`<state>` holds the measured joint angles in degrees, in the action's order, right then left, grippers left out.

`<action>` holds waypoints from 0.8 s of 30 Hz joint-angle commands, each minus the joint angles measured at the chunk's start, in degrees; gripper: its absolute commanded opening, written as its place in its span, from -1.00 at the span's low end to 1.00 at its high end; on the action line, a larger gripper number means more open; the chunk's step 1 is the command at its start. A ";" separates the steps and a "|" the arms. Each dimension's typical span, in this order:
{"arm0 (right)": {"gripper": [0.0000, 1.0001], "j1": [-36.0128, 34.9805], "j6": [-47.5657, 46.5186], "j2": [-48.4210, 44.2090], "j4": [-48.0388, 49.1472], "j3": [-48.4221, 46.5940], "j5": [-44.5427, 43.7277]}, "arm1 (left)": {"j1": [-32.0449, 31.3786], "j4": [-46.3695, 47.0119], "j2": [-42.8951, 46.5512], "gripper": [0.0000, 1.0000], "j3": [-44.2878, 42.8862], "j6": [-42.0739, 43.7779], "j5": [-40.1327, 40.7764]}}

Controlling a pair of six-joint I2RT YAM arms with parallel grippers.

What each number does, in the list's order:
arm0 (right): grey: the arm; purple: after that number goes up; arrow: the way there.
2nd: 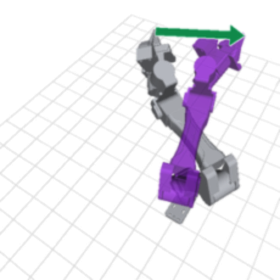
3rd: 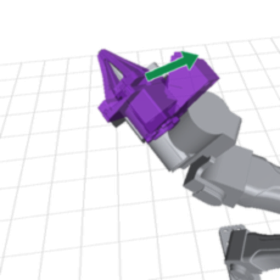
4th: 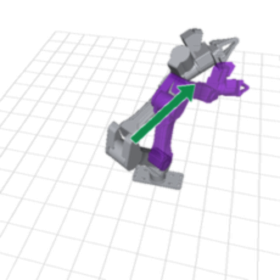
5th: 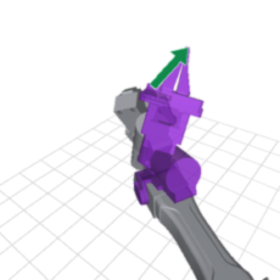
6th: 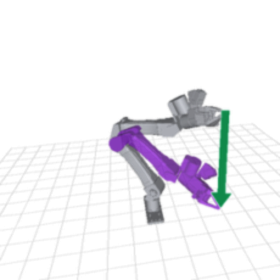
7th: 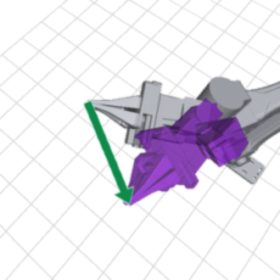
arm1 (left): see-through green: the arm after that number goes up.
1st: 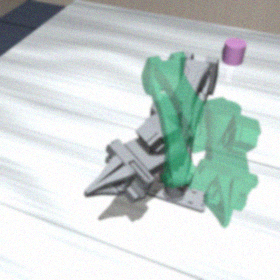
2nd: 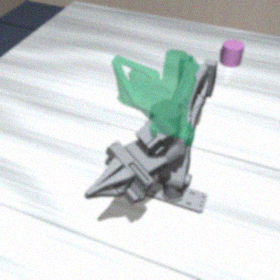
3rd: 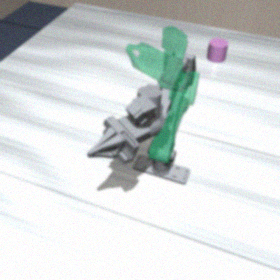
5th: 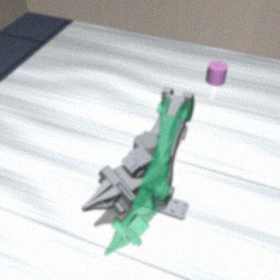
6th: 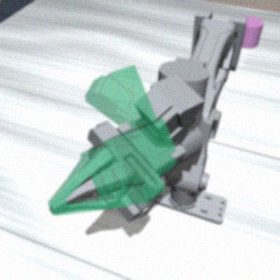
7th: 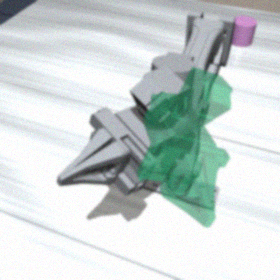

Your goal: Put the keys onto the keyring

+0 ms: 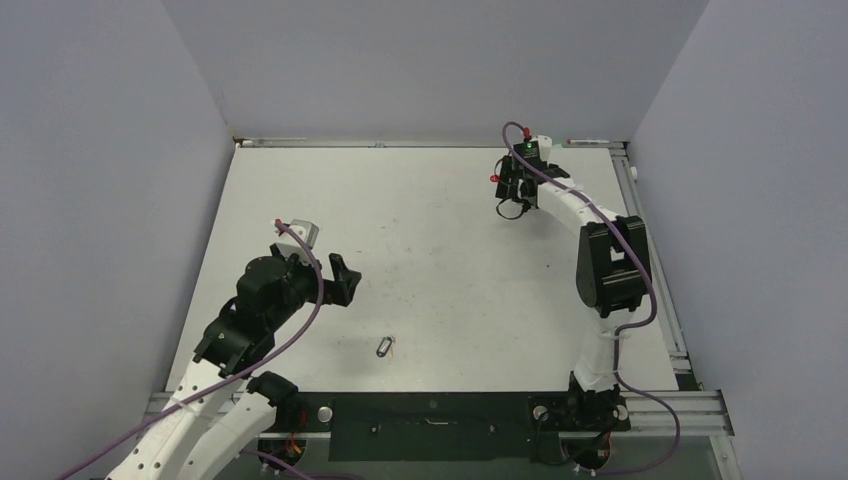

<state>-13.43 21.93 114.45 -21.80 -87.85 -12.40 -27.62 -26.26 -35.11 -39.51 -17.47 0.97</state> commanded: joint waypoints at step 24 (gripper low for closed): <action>0.40 6.74 -2.82 20.38 -3.43 -23.01 10.23 | 0.28 3.42 -0.38 0.92 0.49 1.20 0.07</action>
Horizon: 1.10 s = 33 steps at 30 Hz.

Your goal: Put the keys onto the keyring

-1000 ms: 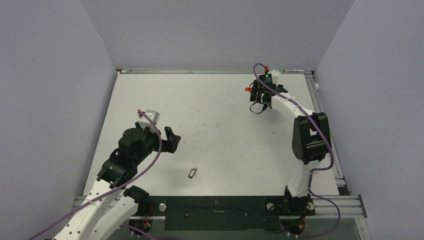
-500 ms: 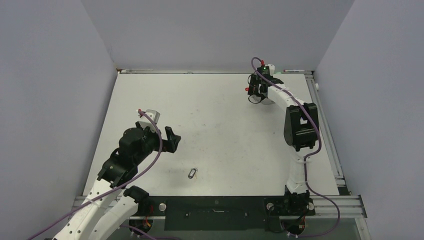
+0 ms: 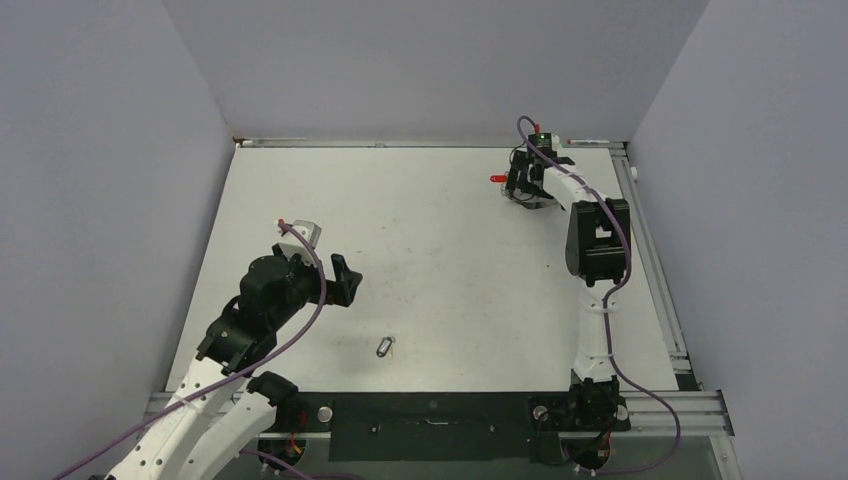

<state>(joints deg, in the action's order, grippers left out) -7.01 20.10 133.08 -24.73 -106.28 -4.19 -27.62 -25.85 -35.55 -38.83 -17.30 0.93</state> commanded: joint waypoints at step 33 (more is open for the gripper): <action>0.22 -8.92 2.70 -22.02 5.71 36.22 7.30 | 0.89 3.26 0.49 0.93 0.33 1.39 1.08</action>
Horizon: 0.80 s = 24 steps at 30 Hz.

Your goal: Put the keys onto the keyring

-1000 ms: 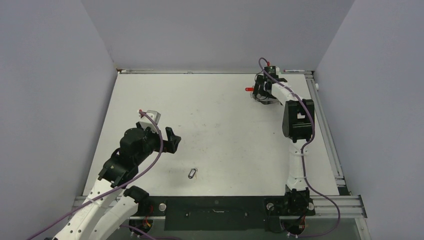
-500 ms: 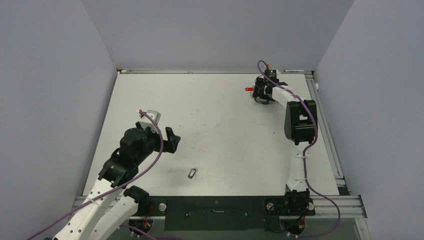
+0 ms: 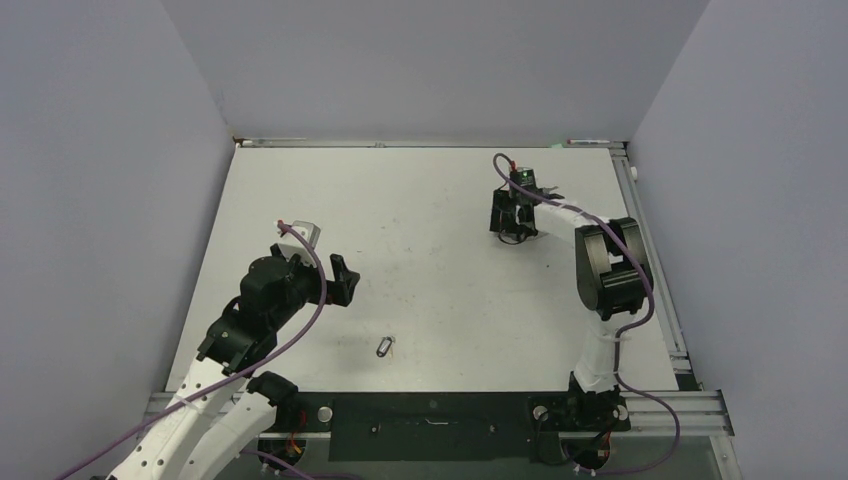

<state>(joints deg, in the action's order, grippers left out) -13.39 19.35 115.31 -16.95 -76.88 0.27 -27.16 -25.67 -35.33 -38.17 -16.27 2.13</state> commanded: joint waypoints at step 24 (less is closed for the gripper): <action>0.19 -43.55 19.32 -28.88 -4.39 30.30 -9.15 | 0.35 3.33 0.79 0.92 -0.24 0.28 -1.37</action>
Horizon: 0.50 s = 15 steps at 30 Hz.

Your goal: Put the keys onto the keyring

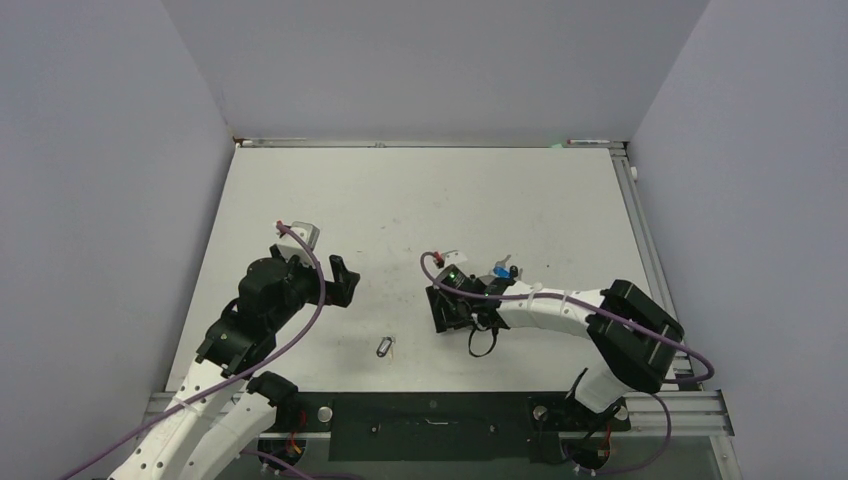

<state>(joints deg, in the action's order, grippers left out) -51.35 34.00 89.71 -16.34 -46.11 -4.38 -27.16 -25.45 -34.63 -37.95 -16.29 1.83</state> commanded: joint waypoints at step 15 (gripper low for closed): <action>0.25 -15.56 -12.91 -19.42 4.02 2.76 -20.06 | 0.00 3.34 0.42 0.92 -0.03 0.06 -1.21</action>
<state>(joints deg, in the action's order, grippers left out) -65.01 29.12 75.48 -18.55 -47.42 -18.22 -27.16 -25.43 -34.68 -37.85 -16.29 0.75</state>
